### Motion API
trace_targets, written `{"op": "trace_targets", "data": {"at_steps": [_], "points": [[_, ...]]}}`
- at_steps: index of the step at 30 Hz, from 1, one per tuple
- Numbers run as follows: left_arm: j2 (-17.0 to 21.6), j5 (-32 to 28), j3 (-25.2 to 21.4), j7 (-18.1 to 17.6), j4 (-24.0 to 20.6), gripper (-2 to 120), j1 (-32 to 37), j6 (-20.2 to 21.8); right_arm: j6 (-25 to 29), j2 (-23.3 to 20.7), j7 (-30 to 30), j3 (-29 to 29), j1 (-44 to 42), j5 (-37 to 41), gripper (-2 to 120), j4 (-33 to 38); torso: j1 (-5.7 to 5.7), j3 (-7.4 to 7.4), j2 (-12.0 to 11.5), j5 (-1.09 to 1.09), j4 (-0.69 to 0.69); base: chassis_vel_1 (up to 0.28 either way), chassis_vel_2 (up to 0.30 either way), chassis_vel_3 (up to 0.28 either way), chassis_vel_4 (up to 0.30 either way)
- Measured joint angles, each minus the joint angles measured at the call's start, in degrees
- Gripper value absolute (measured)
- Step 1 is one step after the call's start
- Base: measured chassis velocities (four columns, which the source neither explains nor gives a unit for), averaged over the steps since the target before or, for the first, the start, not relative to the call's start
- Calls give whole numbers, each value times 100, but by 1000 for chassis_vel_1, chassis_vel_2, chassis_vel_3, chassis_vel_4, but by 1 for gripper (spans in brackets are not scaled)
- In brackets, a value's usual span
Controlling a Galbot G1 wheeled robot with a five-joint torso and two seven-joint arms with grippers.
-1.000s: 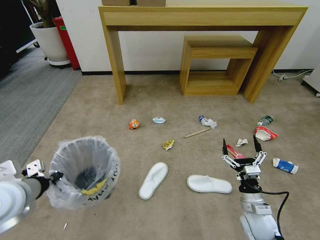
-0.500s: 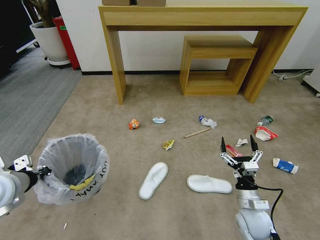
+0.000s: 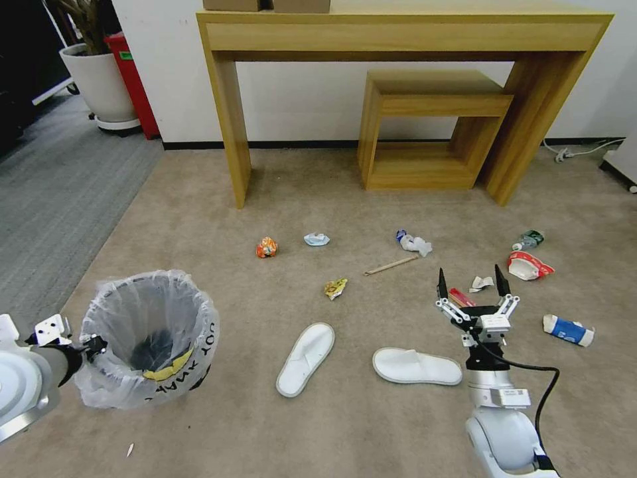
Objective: Pick up the trash bin and place the garbage on the floor into it.
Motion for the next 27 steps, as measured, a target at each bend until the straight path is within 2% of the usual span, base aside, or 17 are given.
{"op": "trace_targets", "data": {"at_steps": [16, 27], "points": [[-84, 170, 167, -13, -100, 0, -3, -83, 157, -8, -231, -83, 7, 40, 100, -74, 0, -1, 0, 0, 0, 0, 0, 0, 0], [-115, 267, 255, -50, -186, 0, 9, -150, 226, -30, -271, -41, 4, 97, 100, -83, -1, 0, 0, 0, -1, -118, 102, 104, -111]]}}
